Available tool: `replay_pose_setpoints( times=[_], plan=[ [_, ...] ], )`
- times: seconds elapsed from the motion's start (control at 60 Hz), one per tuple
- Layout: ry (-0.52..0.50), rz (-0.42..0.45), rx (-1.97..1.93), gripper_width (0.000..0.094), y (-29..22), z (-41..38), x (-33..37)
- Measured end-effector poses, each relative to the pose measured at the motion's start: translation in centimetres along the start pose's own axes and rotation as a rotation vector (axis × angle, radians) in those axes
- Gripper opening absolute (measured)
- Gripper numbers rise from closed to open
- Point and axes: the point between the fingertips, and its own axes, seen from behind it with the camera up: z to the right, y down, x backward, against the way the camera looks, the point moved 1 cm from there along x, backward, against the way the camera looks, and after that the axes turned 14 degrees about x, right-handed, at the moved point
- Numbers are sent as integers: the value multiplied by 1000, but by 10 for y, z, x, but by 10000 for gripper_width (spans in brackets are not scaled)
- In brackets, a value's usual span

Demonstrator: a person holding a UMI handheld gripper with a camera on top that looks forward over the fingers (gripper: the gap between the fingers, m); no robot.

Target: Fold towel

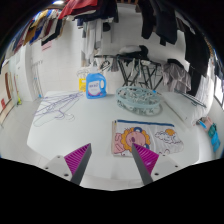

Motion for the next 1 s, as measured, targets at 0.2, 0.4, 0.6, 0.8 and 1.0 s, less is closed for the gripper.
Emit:
replay_pose_setpoints(
  times=[0.2, 0.4, 0.6, 0.8, 1.0],
  plan=[
    [42, -11, -26, 854, 3, 1, -94],
    [83, -57, -27, 809, 17, 22, -157],
    [166, -106, 80, 47, 28, 44, -165],
    [56, -63, -125, 35, -17, 70, -125],
    [138, -33, -139, 42, -19, 193, -76]
  ],
)
